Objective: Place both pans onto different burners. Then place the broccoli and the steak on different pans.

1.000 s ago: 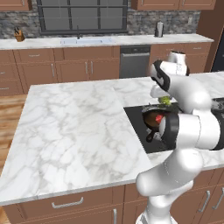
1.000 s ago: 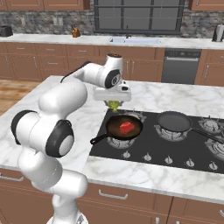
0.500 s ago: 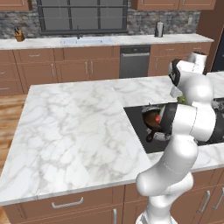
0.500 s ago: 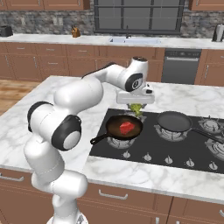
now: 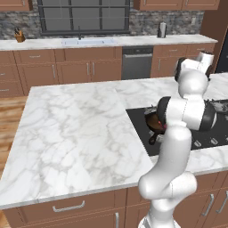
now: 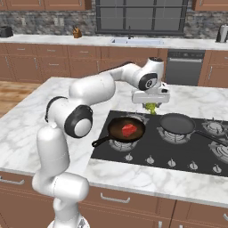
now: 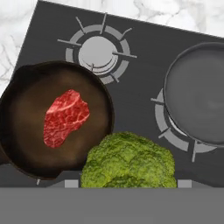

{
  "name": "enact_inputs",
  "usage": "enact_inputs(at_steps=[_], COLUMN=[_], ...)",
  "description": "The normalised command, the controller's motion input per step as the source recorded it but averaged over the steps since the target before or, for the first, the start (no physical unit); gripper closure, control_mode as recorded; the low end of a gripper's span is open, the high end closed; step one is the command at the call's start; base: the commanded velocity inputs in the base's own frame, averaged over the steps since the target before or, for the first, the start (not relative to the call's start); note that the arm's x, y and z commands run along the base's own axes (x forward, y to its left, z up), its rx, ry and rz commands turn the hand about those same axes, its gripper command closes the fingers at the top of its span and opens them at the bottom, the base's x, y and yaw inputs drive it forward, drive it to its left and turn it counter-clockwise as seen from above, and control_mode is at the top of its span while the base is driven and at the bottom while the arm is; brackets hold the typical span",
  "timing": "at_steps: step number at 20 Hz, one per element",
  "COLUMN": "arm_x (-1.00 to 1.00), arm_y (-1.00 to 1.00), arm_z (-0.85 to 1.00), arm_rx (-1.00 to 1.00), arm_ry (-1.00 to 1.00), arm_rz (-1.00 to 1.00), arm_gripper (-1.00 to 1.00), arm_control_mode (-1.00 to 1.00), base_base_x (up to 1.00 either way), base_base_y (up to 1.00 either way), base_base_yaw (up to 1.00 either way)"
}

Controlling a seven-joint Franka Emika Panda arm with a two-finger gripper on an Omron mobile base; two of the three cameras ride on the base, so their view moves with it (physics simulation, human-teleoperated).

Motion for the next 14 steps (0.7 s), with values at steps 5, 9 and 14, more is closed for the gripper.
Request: enact_inputs(at_steps=[5, 9, 14], arm_x=[0.24, 0.09, 0.00], arm_y=[-0.42, -0.20, -0.03], arm_z=[-0.26, -0.39, -0.29], arm_rx=[0.00, 0.00, 0.00], arm_ry=[0.00, -0.05, -0.22], arm_rz=[0.00, 0.00, 0.00], arm_gripper=[1.00, 1.00, 1.00], arm_control_mode=[-1.00, -1.00, -1.00], base_base_x=[0.00, 0.00, 0.00], base_base_y=[0.00, 0.00, 0.00], base_base_yaw=[0.00, 0.00, 0.00])
